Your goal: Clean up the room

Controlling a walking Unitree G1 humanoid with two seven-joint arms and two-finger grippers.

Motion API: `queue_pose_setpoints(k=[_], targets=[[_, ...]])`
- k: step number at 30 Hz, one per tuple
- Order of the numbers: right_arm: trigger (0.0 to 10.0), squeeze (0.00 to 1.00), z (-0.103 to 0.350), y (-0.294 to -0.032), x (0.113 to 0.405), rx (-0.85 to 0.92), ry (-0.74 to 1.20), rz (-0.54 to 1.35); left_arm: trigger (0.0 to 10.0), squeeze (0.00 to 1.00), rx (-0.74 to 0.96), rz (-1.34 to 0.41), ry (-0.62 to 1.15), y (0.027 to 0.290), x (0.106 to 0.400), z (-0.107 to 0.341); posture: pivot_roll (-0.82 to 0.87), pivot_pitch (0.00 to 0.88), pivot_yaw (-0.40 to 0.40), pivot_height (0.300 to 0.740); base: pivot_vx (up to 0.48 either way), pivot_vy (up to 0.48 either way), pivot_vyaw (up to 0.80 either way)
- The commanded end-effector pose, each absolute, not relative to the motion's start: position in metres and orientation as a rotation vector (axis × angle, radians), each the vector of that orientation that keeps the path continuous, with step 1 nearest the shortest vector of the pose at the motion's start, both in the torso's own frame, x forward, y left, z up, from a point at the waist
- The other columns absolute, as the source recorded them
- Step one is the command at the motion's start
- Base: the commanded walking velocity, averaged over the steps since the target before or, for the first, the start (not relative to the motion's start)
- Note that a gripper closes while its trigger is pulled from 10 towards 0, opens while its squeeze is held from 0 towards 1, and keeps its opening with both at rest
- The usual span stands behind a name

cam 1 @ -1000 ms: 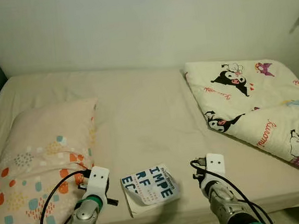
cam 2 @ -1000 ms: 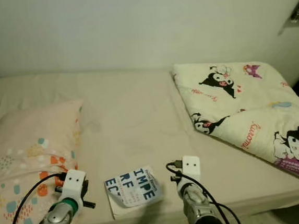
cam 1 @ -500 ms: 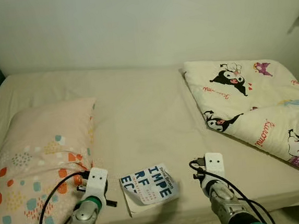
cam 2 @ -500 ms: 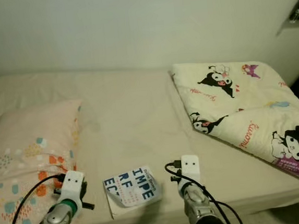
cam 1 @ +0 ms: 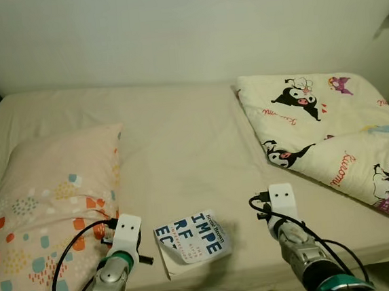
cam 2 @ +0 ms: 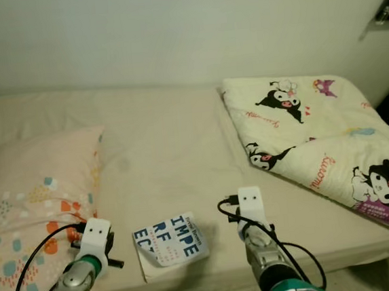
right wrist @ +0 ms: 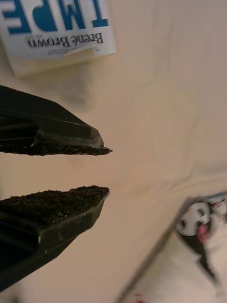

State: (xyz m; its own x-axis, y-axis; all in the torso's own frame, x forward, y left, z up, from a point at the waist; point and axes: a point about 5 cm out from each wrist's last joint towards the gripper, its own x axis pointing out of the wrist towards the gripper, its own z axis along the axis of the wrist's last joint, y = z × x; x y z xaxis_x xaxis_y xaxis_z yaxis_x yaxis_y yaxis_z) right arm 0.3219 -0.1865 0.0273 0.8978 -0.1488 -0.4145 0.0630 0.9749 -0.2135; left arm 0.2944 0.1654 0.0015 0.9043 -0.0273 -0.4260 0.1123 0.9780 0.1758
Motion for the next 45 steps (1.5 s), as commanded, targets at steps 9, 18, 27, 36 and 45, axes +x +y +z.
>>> queue_pose_setpoints(k=[9, 18, 27, 36, 45], targets=[[10.0, 0.00, 0.037, -0.202, 0.322, -0.286, 0.380, -0.106, 10.0, 0.00, 0.217, -0.085, 0.466, 0.169, 0.295, 0.000, 0.09, 0.084, -0.002, 0.740, 0.000, 0.000, 0.00], [10.0, 0.00, 0.035, -0.208, 0.316, -0.252, 0.356, -0.138, 10.0, 0.00, 0.231, -0.111, 0.459, 0.164, 0.294, -0.001, 0.08, 0.090, 0.046, 0.740, 0.000, 0.000, 0.00], [10.0, 0.00, 0.040, -0.212, 0.310, -0.221, 0.316, -0.214, 10.0, 0.00, 0.263, -0.131, 0.427, 0.162, 0.300, 0.006, 0.06, 0.085, 0.090, 0.740, 0.000, 0.000, 0.00], [10.0, 0.00, 0.024, -0.187, 0.305, -0.258, 0.335, -0.208, 10.0, 0.00, 0.266, -0.063, 0.424, 0.176, 0.298, 0.006, 0.11, 0.029, 0.073, 0.740, 0.000, 0.000, 0.00], [10.0, 0.00, -0.014, -0.184, 0.274, -0.065, 0.509, -0.289, 10.0, 0.00, 0.272, -0.030, 0.440, 0.190, 0.285, -0.001, 0.14, 0.024, 0.050, 0.740, 0.000, 0.000, 0.00]])
